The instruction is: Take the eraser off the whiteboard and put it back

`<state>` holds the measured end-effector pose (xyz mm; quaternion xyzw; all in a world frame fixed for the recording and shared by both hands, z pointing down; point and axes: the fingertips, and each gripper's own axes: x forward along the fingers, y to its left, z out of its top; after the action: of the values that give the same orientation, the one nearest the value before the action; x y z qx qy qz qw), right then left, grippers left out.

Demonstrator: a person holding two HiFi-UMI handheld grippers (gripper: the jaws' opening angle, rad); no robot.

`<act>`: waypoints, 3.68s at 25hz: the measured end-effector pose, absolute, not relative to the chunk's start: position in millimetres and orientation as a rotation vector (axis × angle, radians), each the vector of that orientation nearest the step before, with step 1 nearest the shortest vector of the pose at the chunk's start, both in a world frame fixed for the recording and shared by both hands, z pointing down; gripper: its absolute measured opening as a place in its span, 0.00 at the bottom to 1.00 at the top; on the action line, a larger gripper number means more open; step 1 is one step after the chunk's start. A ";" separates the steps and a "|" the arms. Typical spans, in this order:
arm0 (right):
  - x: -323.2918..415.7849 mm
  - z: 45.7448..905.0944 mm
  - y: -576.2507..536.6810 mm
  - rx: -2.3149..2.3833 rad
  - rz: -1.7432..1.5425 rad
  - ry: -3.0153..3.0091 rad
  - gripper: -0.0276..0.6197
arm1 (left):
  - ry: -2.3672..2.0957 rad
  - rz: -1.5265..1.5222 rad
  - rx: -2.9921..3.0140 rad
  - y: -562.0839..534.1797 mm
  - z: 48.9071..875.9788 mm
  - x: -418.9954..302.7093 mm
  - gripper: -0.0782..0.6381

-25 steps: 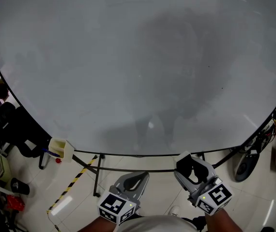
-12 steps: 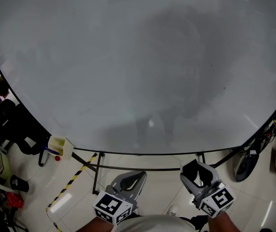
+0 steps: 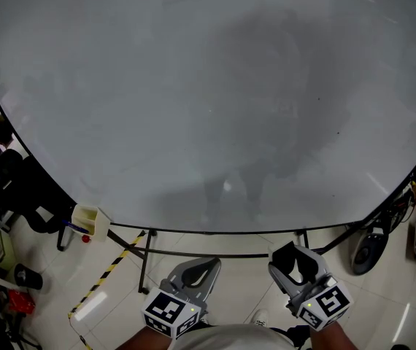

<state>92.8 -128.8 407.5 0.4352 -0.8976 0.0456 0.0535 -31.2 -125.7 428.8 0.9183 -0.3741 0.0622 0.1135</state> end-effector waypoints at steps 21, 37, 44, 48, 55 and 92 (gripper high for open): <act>87.7 413.0 -126.1 1.307 0.141 -2.725 0.41 | -1.136 0.165 2.684 -129.8 429.6 -35.0 0.13; 59.6 376.4 -144.9 1.324 -0.436 -2.407 0.41 | -1.136 0.174 2.671 -123.8 436.4 -41.7 0.13; 55.1 362.4 -167.6 1.364 -0.561 -2.290 0.41 | -1.146 0.161 2.664 -125.6 436.9 -46.1 0.13; 51.9 353.8 -180.8 1.377 -0.621 -2.250 0.41 | -1.176 0.149 2.651 -130.2 435.9 -53.5 0.13; 44.3 335.9 -197.0 1.403 -0.749 -2.180 0.41 | -1.173 0.151 2.638 -127.4 441.0 -55.9 0.13; 10.7 288.4 -261.4 1.534 -0.846 -2.113 0.41 | -1.163 0.146 2.610 -124.2 447.6 -66.1 0.13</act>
<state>10.7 -261.4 288.4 0.5481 -0.7546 -0.3023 0.1970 -66.1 -124.2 447.6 0.9033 -0.4024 0.0504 0.1397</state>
